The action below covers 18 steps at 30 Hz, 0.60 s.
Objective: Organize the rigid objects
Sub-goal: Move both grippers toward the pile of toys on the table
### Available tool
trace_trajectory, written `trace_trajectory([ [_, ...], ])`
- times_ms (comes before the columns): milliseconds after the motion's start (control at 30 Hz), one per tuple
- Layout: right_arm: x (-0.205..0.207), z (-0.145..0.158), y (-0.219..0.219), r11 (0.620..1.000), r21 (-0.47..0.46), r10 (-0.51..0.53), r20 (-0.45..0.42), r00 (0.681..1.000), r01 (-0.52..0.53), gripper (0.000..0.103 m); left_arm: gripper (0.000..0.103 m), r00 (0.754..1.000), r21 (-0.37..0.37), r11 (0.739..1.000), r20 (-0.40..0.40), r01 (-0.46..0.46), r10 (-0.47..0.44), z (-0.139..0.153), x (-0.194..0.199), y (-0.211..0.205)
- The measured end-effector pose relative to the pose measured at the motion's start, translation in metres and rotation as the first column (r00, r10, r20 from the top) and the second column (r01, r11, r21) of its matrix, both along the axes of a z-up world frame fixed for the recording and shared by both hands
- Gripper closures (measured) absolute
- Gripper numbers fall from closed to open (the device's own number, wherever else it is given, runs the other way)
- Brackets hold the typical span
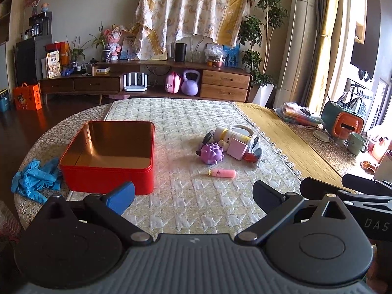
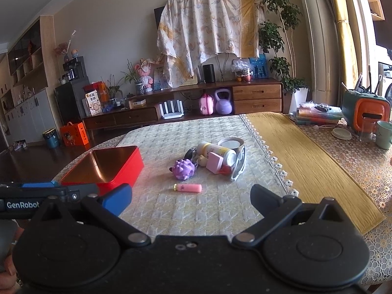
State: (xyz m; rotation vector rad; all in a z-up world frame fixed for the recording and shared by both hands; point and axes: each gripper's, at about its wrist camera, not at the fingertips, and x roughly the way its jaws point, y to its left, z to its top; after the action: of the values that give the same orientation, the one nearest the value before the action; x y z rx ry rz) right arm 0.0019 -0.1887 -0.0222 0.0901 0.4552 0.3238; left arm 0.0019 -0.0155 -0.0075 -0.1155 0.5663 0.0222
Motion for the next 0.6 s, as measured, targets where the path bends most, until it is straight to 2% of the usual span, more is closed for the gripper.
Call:
trace_trajectory([
  [167, 0.007, -0.004, -0.004, 1.000, 0.007, 0.003, -0.012, 1.000, -0.003, 0.000, 0.000, 1.000, -0.029, 1.000, -0.026, 0.009, -0.010, -0.006, 0.008, 0.001],
  [600, 0.042, -0.015, -0.008, 1.000, -0.016, -0.009, -0.053, 0.999, 0.008, 0.000, 0.000, 0.997, -0.045, 0.998, -0.058, 0.045, -0.048, -0.026, 0.048, 0.001],
])
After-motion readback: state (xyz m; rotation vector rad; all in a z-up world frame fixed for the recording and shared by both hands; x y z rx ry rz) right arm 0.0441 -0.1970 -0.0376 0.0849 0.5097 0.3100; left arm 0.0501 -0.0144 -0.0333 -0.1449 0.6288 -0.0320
